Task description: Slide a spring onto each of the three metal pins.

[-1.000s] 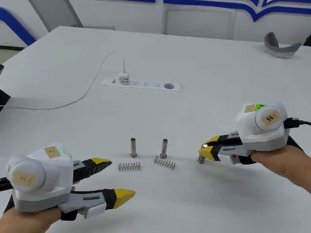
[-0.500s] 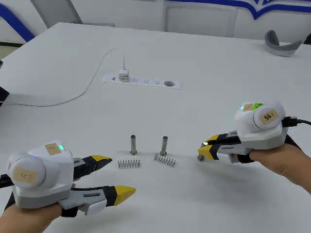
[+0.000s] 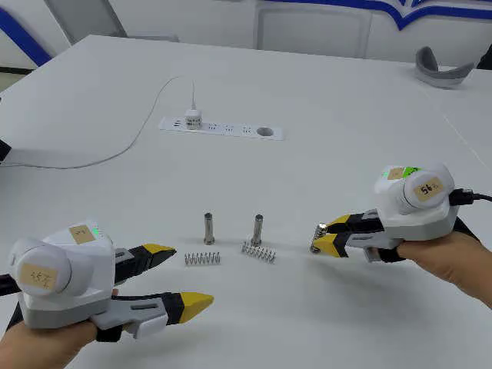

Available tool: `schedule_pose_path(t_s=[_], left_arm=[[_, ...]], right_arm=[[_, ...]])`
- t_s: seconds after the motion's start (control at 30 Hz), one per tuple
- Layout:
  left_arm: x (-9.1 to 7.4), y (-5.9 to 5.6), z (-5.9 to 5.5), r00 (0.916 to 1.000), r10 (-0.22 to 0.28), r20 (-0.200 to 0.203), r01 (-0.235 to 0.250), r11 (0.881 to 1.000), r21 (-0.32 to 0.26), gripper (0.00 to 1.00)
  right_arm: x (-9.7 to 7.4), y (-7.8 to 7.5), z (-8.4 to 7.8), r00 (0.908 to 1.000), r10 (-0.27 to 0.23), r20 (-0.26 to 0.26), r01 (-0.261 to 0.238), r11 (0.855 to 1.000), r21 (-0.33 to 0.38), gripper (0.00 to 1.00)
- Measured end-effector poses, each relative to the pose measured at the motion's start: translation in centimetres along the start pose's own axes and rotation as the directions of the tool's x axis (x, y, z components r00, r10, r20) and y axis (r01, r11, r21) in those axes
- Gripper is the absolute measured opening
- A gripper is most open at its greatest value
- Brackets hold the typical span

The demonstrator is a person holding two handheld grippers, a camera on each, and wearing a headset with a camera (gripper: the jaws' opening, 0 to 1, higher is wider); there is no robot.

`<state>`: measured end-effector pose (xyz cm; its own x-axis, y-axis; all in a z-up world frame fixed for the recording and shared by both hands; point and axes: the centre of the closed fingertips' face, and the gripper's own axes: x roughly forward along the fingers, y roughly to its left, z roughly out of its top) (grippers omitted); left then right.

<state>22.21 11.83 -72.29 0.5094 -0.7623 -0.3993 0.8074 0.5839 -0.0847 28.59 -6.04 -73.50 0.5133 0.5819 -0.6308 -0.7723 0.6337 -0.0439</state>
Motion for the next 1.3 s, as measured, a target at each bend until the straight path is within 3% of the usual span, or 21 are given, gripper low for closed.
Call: schedule_pose_path(t_s=[0.33,0.53,0.83,1.3], left_arm=[[0.0,-0.1,-0.2,1.0000,-0.004,-0.002,0.004,1.000,-0.004,0.58],[0.1,-0.3,0.0,1.0000,-0.007,0.003,0.007,1.000,-0.005,0.58],[-0.1,-0.3,0.1,0.9999,-0.008,0.008,0.008,1.000,-0.004,0.58],[-0.5,0.0,0.0,1.0000,-0.001,0.004,0.001,1.000,-0.002,0.57]], right_arm=[[-0.5,1.2,-1.5,0.9999,0.002,-0.011,-0.002,1.000,0.022,0.19],[-0.5,2.6,-1.5,0.9998,0.016,-0.008,-0.016,1.000,0.027,0.19],[0.6,4.9,-0.3,0.9984,0.057,0.001,-0.057,0.998,-0.003,0.19],[3.0,5.9,1.7,0.9956,0.093,0.012,-0.092,0.995,-0.038,0.19]])
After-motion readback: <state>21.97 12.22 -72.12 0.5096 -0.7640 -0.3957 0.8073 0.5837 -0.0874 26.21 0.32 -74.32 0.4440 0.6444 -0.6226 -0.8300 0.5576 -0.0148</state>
